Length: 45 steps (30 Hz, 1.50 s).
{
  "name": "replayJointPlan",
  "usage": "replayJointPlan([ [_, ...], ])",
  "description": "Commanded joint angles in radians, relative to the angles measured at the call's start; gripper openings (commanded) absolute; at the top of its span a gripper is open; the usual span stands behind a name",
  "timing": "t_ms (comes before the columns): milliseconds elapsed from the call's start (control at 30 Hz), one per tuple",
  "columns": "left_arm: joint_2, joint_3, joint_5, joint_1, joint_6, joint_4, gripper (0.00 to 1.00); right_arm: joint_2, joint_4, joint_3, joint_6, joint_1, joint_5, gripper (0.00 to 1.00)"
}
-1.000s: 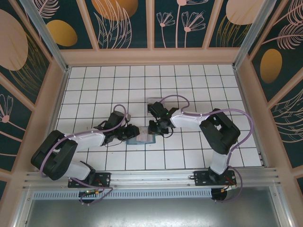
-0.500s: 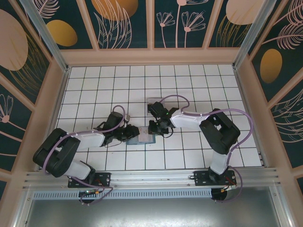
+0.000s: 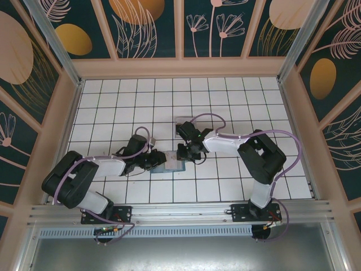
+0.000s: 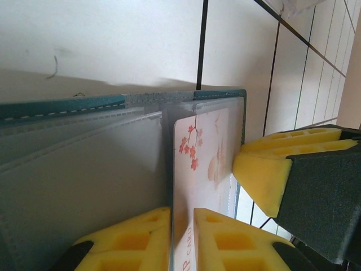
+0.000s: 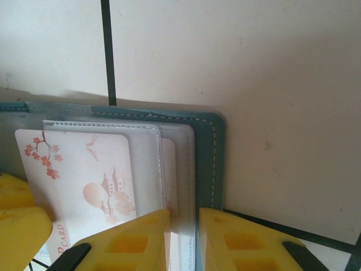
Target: Take the credit cards out of the card holder
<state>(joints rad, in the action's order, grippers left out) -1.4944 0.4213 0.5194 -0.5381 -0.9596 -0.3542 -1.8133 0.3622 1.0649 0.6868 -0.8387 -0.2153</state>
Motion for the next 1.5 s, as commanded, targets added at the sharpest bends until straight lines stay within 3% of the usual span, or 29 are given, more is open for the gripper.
replayJointPlan([
  [0,-0.010,-0.013,0.021,0.006,-0.012,-0.039,0.18,-0.039,-0.003,-0.008,0.002,-0.004,-0.008,0.21],
  [267,0.017,-0.018,0.004,0.007,0.002,-0.007,0.11,-0.036,-0.006,-0.022,0.006,0.000,0.005,0.20],
  [667,0.119,0.034,-0.087,0.006,0.118,0.245,0.10,-0.024,0.001,-0.041,0.011,0.009,0.022,0.19],
  [800,0.119,0.039,-0.090,0.006,0.133,0.259,0.10,-0.011,0.003,-0.040,0.015,0.010,0.024,0.18],
  [1233,0.049,0.028,-0.058,0.006,0.064,0.115,0.09,0.038,0.035,-0.017,0.030,0.001,0.043,0.47],
  [1467,0.013,0.039,-0.019,0.006,0.055,0.071,0.09,-0.024,0.088,0.019,0.019,-0.016,0.093,0.50],
])
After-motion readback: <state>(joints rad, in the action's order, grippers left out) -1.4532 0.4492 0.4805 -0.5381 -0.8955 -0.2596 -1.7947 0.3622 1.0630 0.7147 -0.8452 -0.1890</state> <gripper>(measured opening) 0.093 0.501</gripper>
